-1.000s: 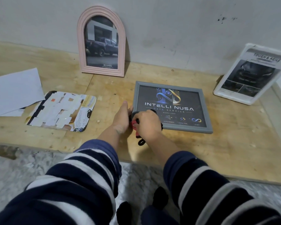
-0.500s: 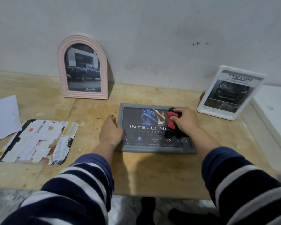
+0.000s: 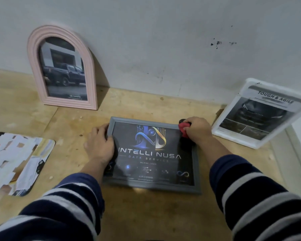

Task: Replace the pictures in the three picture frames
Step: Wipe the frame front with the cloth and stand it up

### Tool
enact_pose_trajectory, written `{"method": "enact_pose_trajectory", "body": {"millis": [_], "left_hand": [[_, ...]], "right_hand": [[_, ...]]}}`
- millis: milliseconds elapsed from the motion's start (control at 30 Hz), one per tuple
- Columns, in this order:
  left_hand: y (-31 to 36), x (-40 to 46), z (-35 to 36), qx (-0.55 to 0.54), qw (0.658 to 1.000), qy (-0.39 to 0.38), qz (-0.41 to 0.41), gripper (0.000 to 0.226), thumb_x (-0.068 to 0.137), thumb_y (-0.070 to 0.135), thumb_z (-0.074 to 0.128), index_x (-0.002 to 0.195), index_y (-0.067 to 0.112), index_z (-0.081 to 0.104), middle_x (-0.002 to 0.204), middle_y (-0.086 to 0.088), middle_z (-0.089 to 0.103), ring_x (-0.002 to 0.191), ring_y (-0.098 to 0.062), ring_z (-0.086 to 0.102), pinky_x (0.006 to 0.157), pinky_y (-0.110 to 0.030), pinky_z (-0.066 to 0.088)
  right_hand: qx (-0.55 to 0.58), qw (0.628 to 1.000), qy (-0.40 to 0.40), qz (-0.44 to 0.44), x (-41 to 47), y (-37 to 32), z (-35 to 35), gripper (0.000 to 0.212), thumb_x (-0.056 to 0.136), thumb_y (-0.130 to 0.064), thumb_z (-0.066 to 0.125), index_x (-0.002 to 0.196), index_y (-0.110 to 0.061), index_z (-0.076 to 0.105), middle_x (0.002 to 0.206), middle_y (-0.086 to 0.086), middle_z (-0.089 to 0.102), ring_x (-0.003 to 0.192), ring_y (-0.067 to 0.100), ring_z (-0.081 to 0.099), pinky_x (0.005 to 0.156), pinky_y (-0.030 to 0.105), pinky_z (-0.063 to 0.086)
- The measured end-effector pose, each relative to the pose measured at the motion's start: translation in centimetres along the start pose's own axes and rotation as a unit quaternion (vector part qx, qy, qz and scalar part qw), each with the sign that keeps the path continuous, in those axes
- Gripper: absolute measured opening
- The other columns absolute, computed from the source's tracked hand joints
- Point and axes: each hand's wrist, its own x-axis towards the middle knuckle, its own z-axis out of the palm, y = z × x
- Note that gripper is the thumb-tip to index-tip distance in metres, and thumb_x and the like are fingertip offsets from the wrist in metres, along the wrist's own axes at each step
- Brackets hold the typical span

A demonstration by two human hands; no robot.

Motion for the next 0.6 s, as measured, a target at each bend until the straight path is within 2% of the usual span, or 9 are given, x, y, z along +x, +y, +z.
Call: {"method": "enact_pose_trajectory", "body": {"millis": [100,233,367,600], "left_hand": [[0.1,0.0,0.3,-0.009,1.0,0.003,-0.007,0.045,0.092,0.019,0.05,0.136,0.028,0.05,0.131,-0.009,0.048,0.12,-0.031,0.041,0.097,-0.042,0.032],[0.1,0.1,0.5,-0.007,1.0,0.009,-0.013,0.045,0.093,0.02,0.049,0.136,0.028,0.049,0.13,-0.008,0.048,0.12,-0.03,0.041,0.096,-0.042,0.032],[0.2,0.0,0.5,-0.005,1.0,0.006,-0.013,0.046,0.091,0.022,0.05,0.136,0.027,0.049,0.129,-0.007,0.047,0.119,-0.028,0.04,0.094,-0.042,0.031],[0.0,-0.2,0.3,-0.015,1.0,-0.005,-0.001,0.046,0.091,0.028,0.05,0.137,0.026,0.046,0.126,-0.005,0.046,0.116,-0.024,0.04,0.089,-0.039,0.029]], "right_hand": [[-0.005,0.999,-0.044,-0.001,0.8,0.1,-0.5,0.022,0.086,-0.011,0.06,0.103,-0.014,0.074,0.105,0.008,0.069,0.099,0.025,0.06,0.082,0.032,0.048],[-0.016,0.998,-0.065,-0.009,1.5,-0.5,-0.8,0.02,0.083,-0.015,0.064,0.101,-0.017,0.074,0.105,0.005,0.07,0.098,0.023,0.06,0.074,0.025,0.044],[0.012,0.997,-0.068,-0.036,1.7,-3.0,0.0,0.026,0.077,-0.014,0.067,0.1,-0.02,0.076,0.103,0.003,0.07,0.098,0.022,0.06,0.072,0.023,0.043],[0.028,0.993,-0.068,-0.087,2.1,-8.7,2.5,0.026,0.08,-0.015,0.064,0.102,-0.021,0.075,0.107,0.0,0.071,0.101,0.022,0.061,0.075,0.024,0.044]]}}
